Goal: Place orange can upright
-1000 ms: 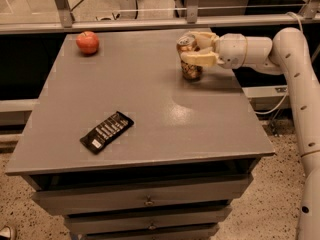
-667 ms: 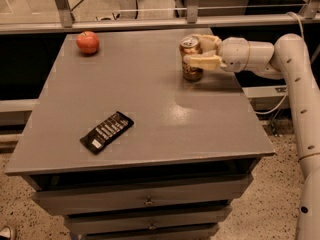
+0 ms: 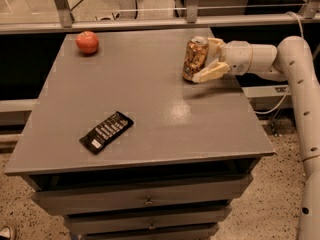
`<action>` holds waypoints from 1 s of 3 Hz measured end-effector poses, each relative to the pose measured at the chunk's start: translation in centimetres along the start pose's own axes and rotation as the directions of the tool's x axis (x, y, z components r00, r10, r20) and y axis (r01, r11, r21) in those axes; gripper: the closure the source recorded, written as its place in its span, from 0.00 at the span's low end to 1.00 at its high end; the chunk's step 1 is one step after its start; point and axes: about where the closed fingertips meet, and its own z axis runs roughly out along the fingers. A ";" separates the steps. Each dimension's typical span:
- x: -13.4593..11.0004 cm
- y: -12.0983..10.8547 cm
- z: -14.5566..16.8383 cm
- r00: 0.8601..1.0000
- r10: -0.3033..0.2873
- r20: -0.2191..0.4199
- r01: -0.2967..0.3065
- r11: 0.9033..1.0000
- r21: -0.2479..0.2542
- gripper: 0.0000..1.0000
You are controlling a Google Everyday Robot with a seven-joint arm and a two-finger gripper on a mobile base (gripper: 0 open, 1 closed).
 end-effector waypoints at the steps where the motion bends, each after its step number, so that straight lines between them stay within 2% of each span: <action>1: 0.3 -0.2 -1.4 1.000 0.008 -0.029 -0.007 1.000 0.016 0.00; 2: -0.3 -0.7 -3.9 0.996 -0.005 -0.084 0.009 0.999 0.049 0.00; 3: -2.8 -1.4 -8.0 0.981 0.002 -0.192 0.020 0.994 0.110 0.00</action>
Offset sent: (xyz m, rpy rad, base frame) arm -0.0001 -0.0896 0.0193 -0.1476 -0.0105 -0.1435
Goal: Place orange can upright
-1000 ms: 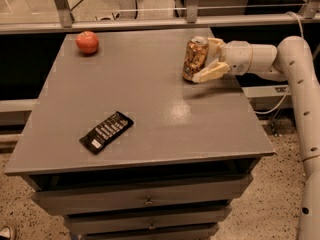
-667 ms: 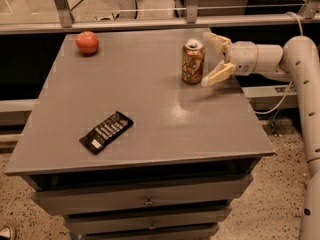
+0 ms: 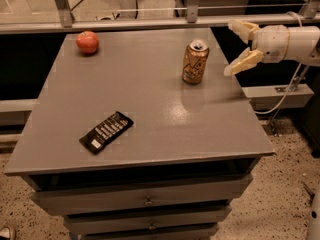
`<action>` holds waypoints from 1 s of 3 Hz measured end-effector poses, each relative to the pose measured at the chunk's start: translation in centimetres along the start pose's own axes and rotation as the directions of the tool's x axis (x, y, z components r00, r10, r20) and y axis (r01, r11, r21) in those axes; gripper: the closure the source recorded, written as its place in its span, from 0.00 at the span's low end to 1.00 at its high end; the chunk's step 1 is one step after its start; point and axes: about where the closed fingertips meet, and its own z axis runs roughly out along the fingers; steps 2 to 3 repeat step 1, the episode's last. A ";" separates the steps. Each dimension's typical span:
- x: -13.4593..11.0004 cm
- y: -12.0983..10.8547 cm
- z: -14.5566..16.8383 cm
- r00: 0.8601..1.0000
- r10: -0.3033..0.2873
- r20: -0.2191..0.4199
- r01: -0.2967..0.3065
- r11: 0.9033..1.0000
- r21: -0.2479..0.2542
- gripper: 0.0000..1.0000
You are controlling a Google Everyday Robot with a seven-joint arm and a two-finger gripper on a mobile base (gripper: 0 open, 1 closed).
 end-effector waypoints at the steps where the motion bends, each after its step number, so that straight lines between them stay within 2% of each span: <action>1: 0.0 0.0 0.0 1.000 0.000 0.000 0.000 1.000 0.000 0.00; 3: 0.0 0.0 0.0 1.000 0.000 0.000 0.000 1.000 0.000 0.00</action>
Offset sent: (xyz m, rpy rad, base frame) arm 0.0000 0.0000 0.0000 0.0000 0.0000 0.0000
